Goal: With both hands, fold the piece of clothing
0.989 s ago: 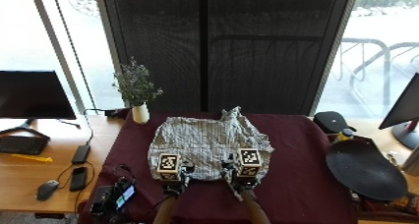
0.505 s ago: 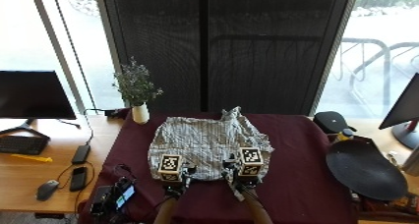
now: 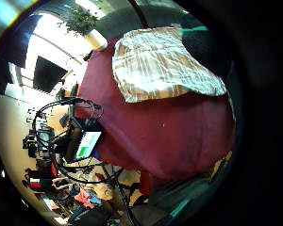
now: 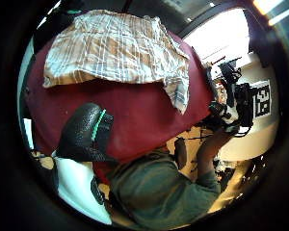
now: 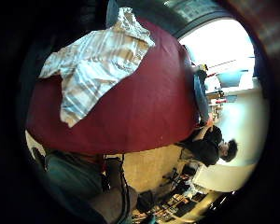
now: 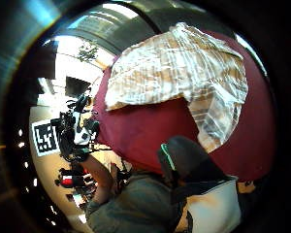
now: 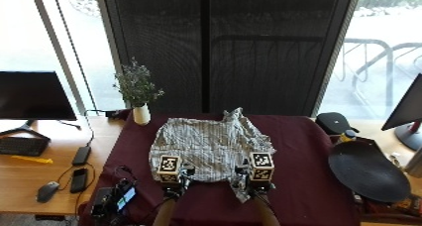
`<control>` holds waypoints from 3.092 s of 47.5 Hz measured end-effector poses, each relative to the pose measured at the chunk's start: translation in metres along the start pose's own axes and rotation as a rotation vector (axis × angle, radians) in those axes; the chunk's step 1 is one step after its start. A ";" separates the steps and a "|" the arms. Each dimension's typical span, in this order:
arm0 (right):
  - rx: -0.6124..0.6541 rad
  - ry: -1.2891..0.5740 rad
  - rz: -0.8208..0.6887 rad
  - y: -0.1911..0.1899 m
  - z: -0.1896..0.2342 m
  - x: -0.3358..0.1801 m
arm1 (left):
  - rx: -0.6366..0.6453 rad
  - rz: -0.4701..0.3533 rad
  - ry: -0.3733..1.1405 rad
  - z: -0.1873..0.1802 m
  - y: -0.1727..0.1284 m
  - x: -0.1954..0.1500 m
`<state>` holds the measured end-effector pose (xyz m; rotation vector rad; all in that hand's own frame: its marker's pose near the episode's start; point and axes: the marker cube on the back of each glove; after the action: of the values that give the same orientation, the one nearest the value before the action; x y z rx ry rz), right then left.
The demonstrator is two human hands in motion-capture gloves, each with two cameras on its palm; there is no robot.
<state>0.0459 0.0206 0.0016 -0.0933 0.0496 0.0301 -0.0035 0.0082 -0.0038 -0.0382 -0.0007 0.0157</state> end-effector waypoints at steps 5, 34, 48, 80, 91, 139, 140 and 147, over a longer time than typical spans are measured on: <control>-0.053 0.016 0.036 -0.013 0.022 0.020 | -0.037 -0.004 -0.014 0.029 -0.013 -0.005; -0.161 -0.018 0.067 -0.042 0.077 0.034 | -0.143 0.006 -0.096 0.092 -0.041 -0.021; -0.007 0.052 0.061 -0.047 0.079 0.032 | 0.288 0.029 -0.196 0.077 -0.076 -0.012; -0.237 -0.038 -0.164 -0.057 -0.046 0.026 | -0.439 0.149 -0.158 -0.011 -0.045 -0.026; 0.104 -0.146 0.105 -0.218 -0.071 0.014 | -0.151 -0.173 -0.259 -0.048 -0.158 -0.045; -0.008 -0.102 0.564 -0.158 0.010 0.105 | 0.512 -0.056 -0.420 0.026 -0.242 -0.044; -0.102 -0.129 0.586 -0.147 0.018 0.107 | 0.510 -0.048 -0.424 0.033 -0.245 -0.042; -0.204 -0.258 0.668 -0.129 0.045 0.128 | 0.252 -0.079 -0.441 0.076 -0.228 -0.044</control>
<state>0.1801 -0.0997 0.0516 -0.2733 -0.1830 0.7144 -0.0441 -0.2173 0.0806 0.2182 -0.4402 -0.0548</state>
